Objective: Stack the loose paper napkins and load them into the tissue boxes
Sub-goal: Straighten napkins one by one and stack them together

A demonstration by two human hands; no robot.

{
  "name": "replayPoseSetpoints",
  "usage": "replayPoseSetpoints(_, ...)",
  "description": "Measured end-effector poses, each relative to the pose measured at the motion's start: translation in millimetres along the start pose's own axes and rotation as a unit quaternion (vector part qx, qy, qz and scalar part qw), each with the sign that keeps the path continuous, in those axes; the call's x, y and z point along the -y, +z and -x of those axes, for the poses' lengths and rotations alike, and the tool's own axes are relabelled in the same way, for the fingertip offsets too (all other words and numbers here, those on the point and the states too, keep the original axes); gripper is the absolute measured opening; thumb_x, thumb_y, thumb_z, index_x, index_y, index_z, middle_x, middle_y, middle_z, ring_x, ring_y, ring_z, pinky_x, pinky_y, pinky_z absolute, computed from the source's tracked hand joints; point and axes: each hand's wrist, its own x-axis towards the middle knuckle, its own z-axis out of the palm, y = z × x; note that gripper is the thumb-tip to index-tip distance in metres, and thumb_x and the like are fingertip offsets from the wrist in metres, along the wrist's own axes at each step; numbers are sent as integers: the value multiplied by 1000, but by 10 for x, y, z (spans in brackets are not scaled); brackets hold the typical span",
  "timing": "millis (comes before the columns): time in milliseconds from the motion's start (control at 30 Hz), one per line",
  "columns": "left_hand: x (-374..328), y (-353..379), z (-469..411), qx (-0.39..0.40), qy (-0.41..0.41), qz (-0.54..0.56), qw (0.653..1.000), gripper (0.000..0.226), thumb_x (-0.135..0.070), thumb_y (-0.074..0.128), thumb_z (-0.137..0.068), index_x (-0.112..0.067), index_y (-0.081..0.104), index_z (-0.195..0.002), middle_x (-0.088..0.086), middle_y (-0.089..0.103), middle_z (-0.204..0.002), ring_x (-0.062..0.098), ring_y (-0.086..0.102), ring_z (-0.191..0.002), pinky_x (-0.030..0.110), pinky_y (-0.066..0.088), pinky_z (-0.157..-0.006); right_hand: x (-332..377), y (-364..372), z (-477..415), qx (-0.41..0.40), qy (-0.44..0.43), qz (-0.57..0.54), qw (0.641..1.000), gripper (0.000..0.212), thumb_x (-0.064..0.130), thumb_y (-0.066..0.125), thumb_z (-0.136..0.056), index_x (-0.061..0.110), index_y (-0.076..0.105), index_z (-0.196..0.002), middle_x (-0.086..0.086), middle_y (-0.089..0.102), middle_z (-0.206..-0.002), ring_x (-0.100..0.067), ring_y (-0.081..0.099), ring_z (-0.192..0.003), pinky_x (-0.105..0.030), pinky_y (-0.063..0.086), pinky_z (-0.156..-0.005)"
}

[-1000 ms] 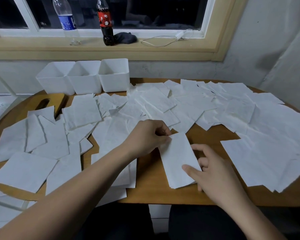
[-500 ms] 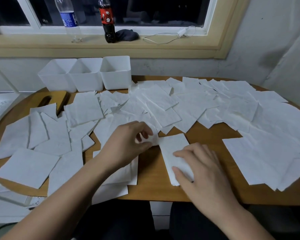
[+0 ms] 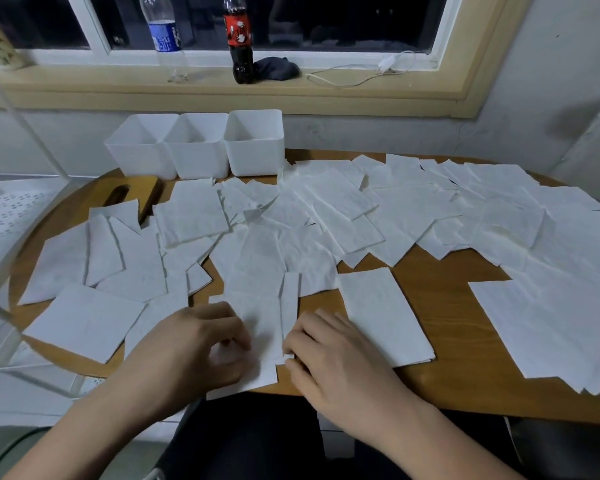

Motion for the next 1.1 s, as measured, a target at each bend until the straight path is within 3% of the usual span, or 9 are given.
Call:
replayPoseSetpoints(100,33,-15,-63,9,42,-61,997,12,-43,79,-81,-45,71,-90,-29,61,-95,-10,49,-80,13,41,-70,-12,5,-55,7,-10,30,999,10,26,48,-107,23,55,-100,8,50,-104,-14,44,-94,-36,43,-85)
replayPoseSetpoints(200,75,-55,-99,7,45,-35,998,10,-40,79,-88,-45,71,-91,-30,61,-93,-7,57,-82,20,50,-67,-5,-10,-76,0,-11,33,999,11,25,47,-109,24,52,-99,9,48,-104,-14,42,-93,-36,43,-84)
replayPoseSetpoints(433,-104,-167,-119,-72,44,59,995,17,-23,81,-94,-37,72,-96,-22,70,-93,2,70,-88,12,48,-75,-13,-128,-151,-100,32,-88,991,4,21,62,-106,19,64,-103,9,50,-115,-12,53,-106,-30,48,-91)
replayPoseSetpoints(633,-217,-131,-150,-118,37,72,990,23,-17,82,-94,-35,70,-101,-22,71,-94,6,71,-87,23,52,-74,-1,-224,-232,-131,69,-172,974,3,18,69,-102,19,67,-100,12,51,-126,-6,56,-119,-15,43,-95)
replayPoseSetpoints(767,-221,-128,-192,-116,55,58,990,28,-8,78,-93,-34,71,-102,-21,71,-98,6,70,-89,27,55,-75,-17,-236,-293,-133,70,-180,972,5,17,67,-103,21,66,-99,15,55,-124,-3,56,-118,-23,46,-97)
replayPoseSetpoints(833,-226,-140,-196,-113,54,69,990,25,-12,77,-93,-35,73,-103,-23,72,-100,4,71,-93,23,54,-78,-15,-238,-320,-140,69,-191,969,5,17,66,-103,21,66,-100,16,60,-117,-5,59,-114,-29,50,-96)
replayPoseSetpoints(900,-217,-161,-190,-103,58,81,990,14,-32,77,-94,-39,73,-106,-25,72,-103,3,71,-97,19,53,-81,-10,-236,-336,-140,76,-208,965,5,18,65,-104,22,66,-102,16,62,-111,-8,61,-109,-31,52,-93)
replayPoseSetpoints(967,-192,-175,-192,-95,60,76,991,21,-48,82,-91,-41,72,-108,-27,72,-105,0,70,-99,16,51,-83,-6,-240,-348,-141,88,-227,960,6,18,64,-105,23,66,-102,16,63,-109,-9,62,-108,-28,52,-91)
replayPoseSetpoints(1100,-186,-166,-225,-142,48,61,987,21,-34,88,-85,-36,76,-102,-25,72,-96,-5,67,-89,12,49,-73,7,-273,-372,-155,109,-272,944,8,17,67,-104,24,67,-101,17,67,-110,-9,64,-113,-24,51,-94)
